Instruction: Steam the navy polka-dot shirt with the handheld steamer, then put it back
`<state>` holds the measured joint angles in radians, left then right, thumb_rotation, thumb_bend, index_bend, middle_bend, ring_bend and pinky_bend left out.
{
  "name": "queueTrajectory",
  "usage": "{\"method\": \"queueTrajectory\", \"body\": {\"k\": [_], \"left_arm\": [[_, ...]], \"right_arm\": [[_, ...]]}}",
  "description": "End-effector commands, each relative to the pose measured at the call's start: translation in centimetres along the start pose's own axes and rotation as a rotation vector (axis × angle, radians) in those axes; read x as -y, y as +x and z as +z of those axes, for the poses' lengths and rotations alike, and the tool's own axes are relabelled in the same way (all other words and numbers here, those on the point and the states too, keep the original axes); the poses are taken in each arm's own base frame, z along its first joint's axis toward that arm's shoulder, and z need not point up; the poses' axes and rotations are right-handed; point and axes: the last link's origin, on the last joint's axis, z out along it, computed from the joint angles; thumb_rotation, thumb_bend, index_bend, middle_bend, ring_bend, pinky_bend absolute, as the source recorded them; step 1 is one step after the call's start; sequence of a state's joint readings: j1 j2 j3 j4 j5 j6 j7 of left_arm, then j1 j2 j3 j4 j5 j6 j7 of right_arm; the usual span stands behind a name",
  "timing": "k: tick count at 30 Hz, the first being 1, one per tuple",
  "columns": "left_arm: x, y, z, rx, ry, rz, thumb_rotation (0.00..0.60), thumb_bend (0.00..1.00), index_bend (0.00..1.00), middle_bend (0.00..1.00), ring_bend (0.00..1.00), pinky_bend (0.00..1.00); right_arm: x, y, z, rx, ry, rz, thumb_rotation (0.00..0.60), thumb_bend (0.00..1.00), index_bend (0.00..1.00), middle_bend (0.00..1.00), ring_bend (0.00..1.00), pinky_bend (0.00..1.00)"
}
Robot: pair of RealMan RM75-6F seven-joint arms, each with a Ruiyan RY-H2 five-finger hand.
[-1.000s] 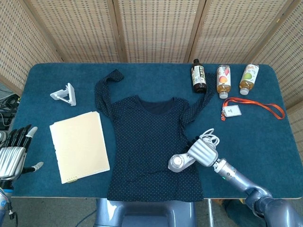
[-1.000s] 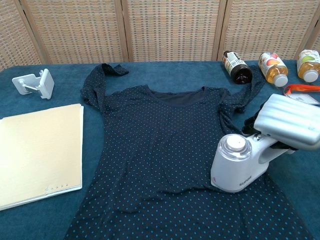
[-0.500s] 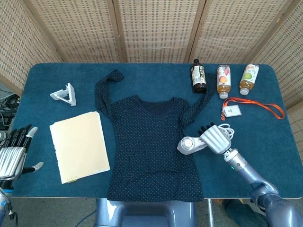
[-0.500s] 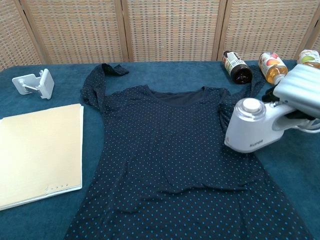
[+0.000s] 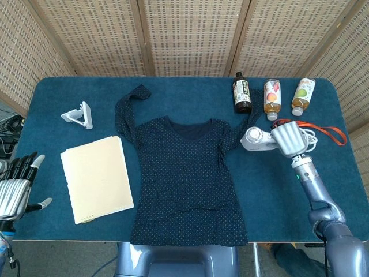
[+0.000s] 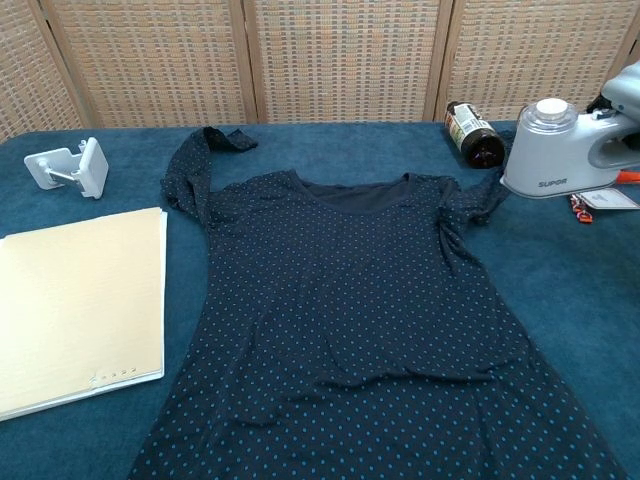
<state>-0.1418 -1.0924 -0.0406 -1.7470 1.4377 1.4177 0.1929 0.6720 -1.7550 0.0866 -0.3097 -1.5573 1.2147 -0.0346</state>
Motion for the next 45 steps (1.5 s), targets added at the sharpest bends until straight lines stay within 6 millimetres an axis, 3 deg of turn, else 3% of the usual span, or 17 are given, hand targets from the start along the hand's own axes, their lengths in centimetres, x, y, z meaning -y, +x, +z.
{"method": "queueTrajectory", "body": {"k": [1, 5, 8, 11, 13, 16, 18, 20, 21, 24, 35, 45], "left_arm": [[0.0, -0.1, 0.1, 0.003, 0.0, 0.001, 0.6, 0.0, 0.0, 0.0, 0.0, 0.0], [0.0, -0.1, 0.1, 0.003, 0.007, 0.0, 0.6, 0.0, 0.0, 0.0, 0.0, 0.0], [0.2, -0.1, 0.2, 0.005, 0.014, 0.0, 0.6, 0.0, 0.0, 0.0, 0.0, 0.0], [0.3, -0.2, 0.3, 0.012, 0.017, 0.001, 0.6, 0.0, 0.0, 0.0, 0.0, 0.0], [0.2, -0.3, 0.3, 0.013, 0.016, 0.002, 0.6, 0.0, 0.0, 0.0, 0.0, 0.0], [0.1, -0.3, 0.4, 0.016, 0.016, 0.001, 0.6, 0.0, 0.0, 0.0, 0.0, 0.0], [0.1, -0.3, 0.4, 0.018, 0.015, 0.002, 0.6, 0.0, 0.0, 0.0, 0.0, 0.0], [0.1, -0.4, 0.4, 0.02, 0.015, 0.001, 0.6, 0.0, 0.0, 0.0, 0.0, 0.0], [0.1, -0.4, 0.4, 0.019, 0.014, 0.001, 0.6, 0.0, 0.0, 0.0, 0.0, 0.0], [0.1, -0.3, 0.3, 0.016, 0.01, -0.003, 0.6, 0.0, 0.0, 0.0, 0.0, 0.0], [-0.3, 0.2, -0.3, 0.002, -0.018, -0.018, 0.6, 0.0, 0.0, 0.0, 0.0, 0.0], [-0.3, 0.8, -1.5, -0.02, -0.06, -0.044, 0.6, 0.0, 0.0, 0.0, 0.0, 0.0]], "right_arm": [[0.0, -0.5, 0.8, 0.043, -0.003, -0.044, 0.6, 1.0, 0.91, 0.73, 0.82, 1.0], [0.2, -1.5, 1.0, 0.11, -0.018, -0.05, 0.6, 0.96, 0.88, 0.69, 0.8, 1.0], [0.4, -2.2, 0.8, 0.148, -0.024, -0.039, 0.6, 0.76, 0.79, 0.62, 0.77, 0.96], [0.4, -2.8, 0.6, 0.183, -0.034, -0.05, 0.6, 0.5, 0.63, 0.51, 0.7, 0.86], [0.3, -3.2, 0.6, 0.207, -0.049, -0.05, 0.6, 0.41, 0.52, 0.46, 0.68, 0.8], [0.3, -3.3, 0.5, 0.218, -0.056, -0.042, 0.6, 0.24, 0.3, 0.33, 0.6, 0.65], [0.2, -3.5, 0.5, 0.225, -0.061, -0.04, 0.6, 0.09, 0.11, 0.15, 0.4, 0.41], [0.1, -3.6, 0.4, 0.237, -0.074, -0.029, 0.6, 0.02, 0.02, 0.03, 0.2, 0.21], [0.0, -3.7, 0.4, 0.244, -0.082, -0.028, 0.6, 0.0, 0.0, 0.01, 0.1, 0.13], [-0.1, -3.8, 0.2, 0.249, -0.104, -0.011, 0.6, 0.0, 0.0, 0.0, 0.0, 0.05], [-1.5, -3.2, -2.4, 0.173, -0.127, 0.042, 0.6, 0.0, 0.0, 0.0, 0.0, 0.0], [-3.0, -1.4, -7.7, 0.108, -0.088, 0.092, 0.6, 0.0, 0.0, 0.0, 0.0, 0.0]]}}
